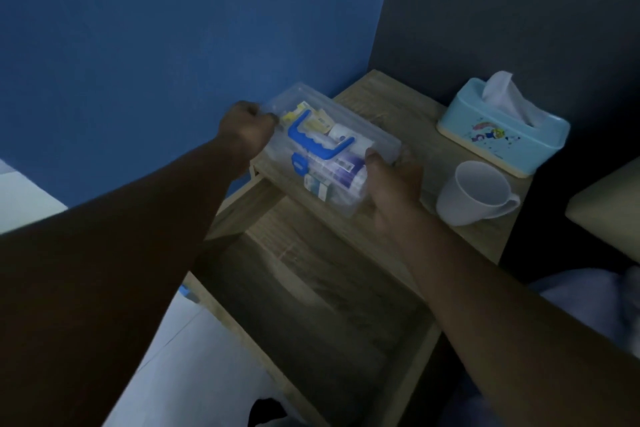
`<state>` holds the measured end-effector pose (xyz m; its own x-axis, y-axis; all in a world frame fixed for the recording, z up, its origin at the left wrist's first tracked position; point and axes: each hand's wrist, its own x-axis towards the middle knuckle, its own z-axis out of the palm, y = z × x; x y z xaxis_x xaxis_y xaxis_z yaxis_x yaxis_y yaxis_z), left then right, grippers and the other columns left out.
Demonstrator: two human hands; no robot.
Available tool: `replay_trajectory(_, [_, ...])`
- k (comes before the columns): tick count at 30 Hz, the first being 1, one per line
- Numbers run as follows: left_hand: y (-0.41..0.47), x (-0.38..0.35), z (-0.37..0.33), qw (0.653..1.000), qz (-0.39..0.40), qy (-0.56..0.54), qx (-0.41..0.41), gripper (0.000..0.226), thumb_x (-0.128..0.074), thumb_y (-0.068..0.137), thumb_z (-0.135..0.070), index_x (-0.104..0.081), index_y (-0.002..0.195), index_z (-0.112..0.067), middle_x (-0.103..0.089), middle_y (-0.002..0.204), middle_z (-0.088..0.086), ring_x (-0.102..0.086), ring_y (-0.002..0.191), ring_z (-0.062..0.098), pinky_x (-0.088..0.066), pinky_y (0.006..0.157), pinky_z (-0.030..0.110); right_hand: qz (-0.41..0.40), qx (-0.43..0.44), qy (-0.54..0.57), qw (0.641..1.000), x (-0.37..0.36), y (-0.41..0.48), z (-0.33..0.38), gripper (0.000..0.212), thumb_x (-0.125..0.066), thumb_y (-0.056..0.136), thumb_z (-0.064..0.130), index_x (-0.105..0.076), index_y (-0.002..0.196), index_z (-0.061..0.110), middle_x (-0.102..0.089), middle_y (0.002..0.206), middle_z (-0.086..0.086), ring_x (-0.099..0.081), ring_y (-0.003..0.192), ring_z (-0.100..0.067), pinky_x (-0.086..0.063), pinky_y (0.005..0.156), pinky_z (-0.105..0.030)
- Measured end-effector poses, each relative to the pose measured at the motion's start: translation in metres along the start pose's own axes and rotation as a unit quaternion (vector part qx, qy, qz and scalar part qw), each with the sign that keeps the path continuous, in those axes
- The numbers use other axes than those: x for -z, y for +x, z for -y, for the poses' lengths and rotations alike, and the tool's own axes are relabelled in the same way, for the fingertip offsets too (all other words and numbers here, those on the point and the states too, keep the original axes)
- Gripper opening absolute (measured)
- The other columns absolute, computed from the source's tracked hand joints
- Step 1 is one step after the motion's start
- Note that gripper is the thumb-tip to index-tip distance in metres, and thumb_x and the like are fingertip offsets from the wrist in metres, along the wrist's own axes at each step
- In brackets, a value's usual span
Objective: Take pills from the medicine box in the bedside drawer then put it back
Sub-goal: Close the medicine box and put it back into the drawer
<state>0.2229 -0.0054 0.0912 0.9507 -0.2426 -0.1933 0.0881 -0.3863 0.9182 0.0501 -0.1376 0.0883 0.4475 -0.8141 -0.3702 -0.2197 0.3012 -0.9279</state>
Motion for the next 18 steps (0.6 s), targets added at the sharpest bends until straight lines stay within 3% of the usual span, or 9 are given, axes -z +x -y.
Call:
replay_trajectory(4, [-0.023,0.015,0.004,0.999,-0.026,-0.033,0.024,0.021,-0.072,0.078,-0.029,-0.067,0.092,-0.014,-0.071,0.106,0.014,-0.068,0.101,0.032,-0.056,0.091,0.046,0.006,0.011,0.037,0.999,0.013,-0.021,-0.001,0.054,-0.072,0.089,0.016,-0.052,0.138,0.027,-0.064,0.126,0.001,-0.068,0.106,-0.018,-0.061,0.086,-0.044])
replay_trajectory(9, [-0.065,0.030,0.012,0.998,-0.065,0.000,0.019,0.034,-0.078,0.073,-0.045,-0.052,0.074,-0.022,-0.071,0.103,0.013,-0.068,0.098,0.029,-0.057,0.088,0.045,0.011,0.015,0.069,0.997,0.032,-0.068,-0.010,0.050,-0.074,0.087,0.015,-0.058,0.132,0.028,-0.069,0.111,0.009,-0.069,0.100,-0.010,-0.061,0.083,-0.037])
replay_trajectory(12, [-0.091,0.045,0.016,0.997,-0.064,0.022,0.027,0.042,-0.081,0.070,-0.048,-0.054,0.086,-0.021,-0.069,0.107,0.012,-0.067,0.099,0.026,-0.056,0.090,0.044,0.010,0.013,0.069,0.997,0.041,-0.100,-0.017,0.045,-0.073,0.087,0.014,-0.060,0.128,0.029,-0.069,0.121,0.005,-0.068,0.109,-0.011,-0.060,0.090,-0.039])
replay_trajectory(15, [-0.118,0.056,0.024,0.996,-0.066,0.055,0.029,0.044,-0.080,0.074,-0.047,-0.059,0.100,-0.019,-0.065,0.113,0.009,-0.063,0.095,0.020,-0.056,0.087,0.036,0.006,-0.001,0.070,0.998,0.050,-0.129,-0.030,0.057,-0.074,0.087,0.015,-0.054,0.139,0.026,-0.064,0.133,0.003,-0.065,0.117,-0.014,-0.059,0.093,-0.042])
replay_trajectory(18, [-0.142,0.063,0.036,0.995,-0.035,0.081,0.039,0.044,-0.075,0.079,-0.045,-0.062,0.112,-0.019,-0.064,0.117,0.009,-0.064,0.100,0.024,-0.056,0.089,0.040,0.009,-0.008,0.044,0.999,0.059,-0.155,-0.053,0.064,-0.073,0.087,0.019,-0.048,0.144,0.029,-0.061,0.138,0.001,-0.064,0.120,-0.016,-0.059,0.092,-0.046])
